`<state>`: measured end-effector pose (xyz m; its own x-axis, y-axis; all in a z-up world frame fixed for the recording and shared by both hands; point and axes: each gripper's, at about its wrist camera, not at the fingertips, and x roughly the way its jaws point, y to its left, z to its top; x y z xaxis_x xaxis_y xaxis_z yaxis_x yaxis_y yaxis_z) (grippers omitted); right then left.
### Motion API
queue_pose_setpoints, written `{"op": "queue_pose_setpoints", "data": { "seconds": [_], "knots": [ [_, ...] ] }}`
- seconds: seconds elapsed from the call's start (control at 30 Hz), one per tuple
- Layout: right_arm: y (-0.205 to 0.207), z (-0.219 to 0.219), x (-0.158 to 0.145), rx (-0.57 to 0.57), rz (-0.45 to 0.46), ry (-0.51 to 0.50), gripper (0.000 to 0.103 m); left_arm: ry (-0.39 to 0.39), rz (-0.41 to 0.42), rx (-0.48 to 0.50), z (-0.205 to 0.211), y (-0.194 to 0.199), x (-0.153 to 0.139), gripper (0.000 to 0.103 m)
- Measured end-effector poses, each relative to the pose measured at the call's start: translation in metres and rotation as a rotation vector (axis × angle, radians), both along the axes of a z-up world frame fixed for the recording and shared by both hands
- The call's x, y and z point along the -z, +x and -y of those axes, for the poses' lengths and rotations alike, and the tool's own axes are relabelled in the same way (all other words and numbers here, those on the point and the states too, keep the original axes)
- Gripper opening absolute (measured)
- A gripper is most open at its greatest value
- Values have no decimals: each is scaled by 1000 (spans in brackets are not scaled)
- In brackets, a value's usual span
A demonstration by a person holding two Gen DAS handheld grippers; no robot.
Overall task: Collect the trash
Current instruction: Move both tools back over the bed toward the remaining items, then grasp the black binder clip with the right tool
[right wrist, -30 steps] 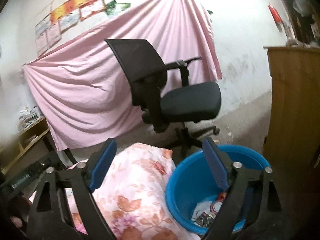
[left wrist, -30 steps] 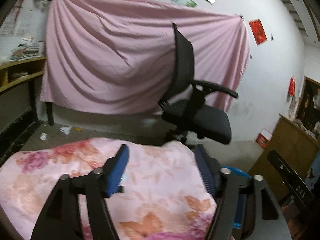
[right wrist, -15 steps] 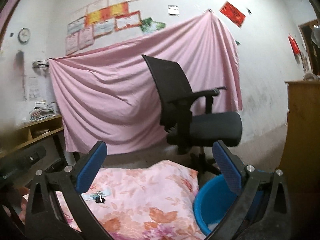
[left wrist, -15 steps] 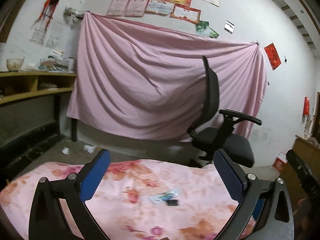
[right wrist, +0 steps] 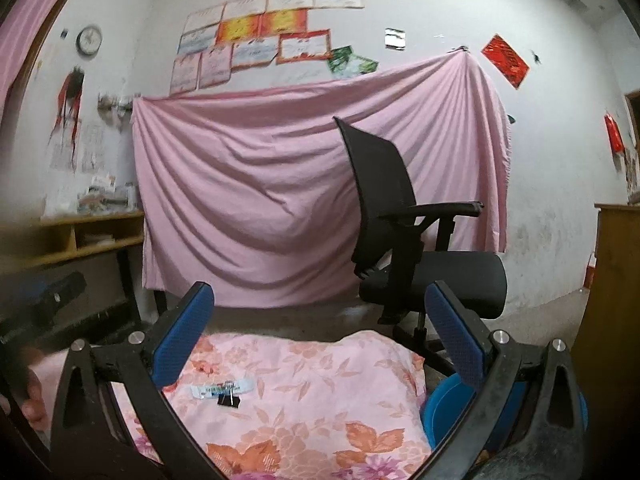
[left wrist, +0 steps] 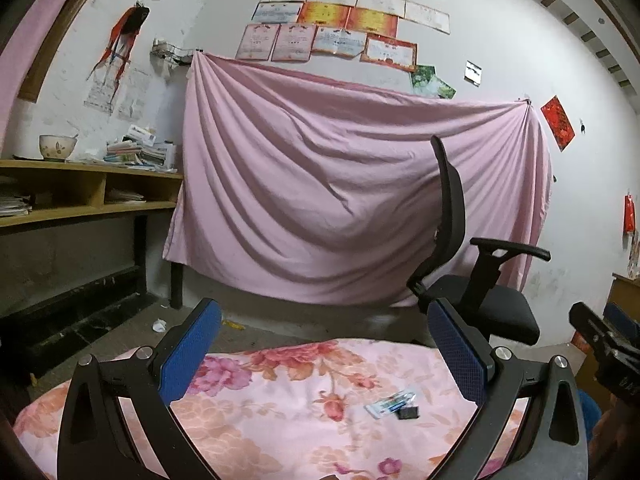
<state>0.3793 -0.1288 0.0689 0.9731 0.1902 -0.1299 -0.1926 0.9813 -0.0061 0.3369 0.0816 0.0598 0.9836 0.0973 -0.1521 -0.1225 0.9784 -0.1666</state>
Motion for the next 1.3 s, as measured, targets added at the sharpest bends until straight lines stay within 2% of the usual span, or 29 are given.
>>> {"op": "queue_pose_setpoints", "data": {
  "seconds": [0.27, 0.5, 0.77, 0.93, 1.0, 1.2, 1.27, 1.3],
  "knots": [
    [24, -24, 20, -31, -126, -47, 103, -1, -113, -21, -22, 22, 22, 101],
    [44, -40, 40, -67, -241, -74, 103, -2, -151, -37, -30, 37, 37, 101],
    [78, -67, 73, -137, -471, -151, 103, -20, -342, -26, -41, 70, 59, 101],
    [102, -86, 98, -200, -625, -242, 88, -36, -445, -22, -43, 86, 75, 100],
    [110, -90, 103, -223, -666, -238, 84, -52, -482, -7, -44, 91, 82, 100],
    [126, -106, 114, -256, -718, -254, 78, -73, -536, 31, -45, 102, 89, 100],
    [128, -107, 120, -268, -747, -261, 65, -80, -544, 53, -43, 106, 90, 100],
    [129, -106, 121, -274, -753, -253, 61, -85, -544, 67, -42, 107, 89, 97]
  ]
}}
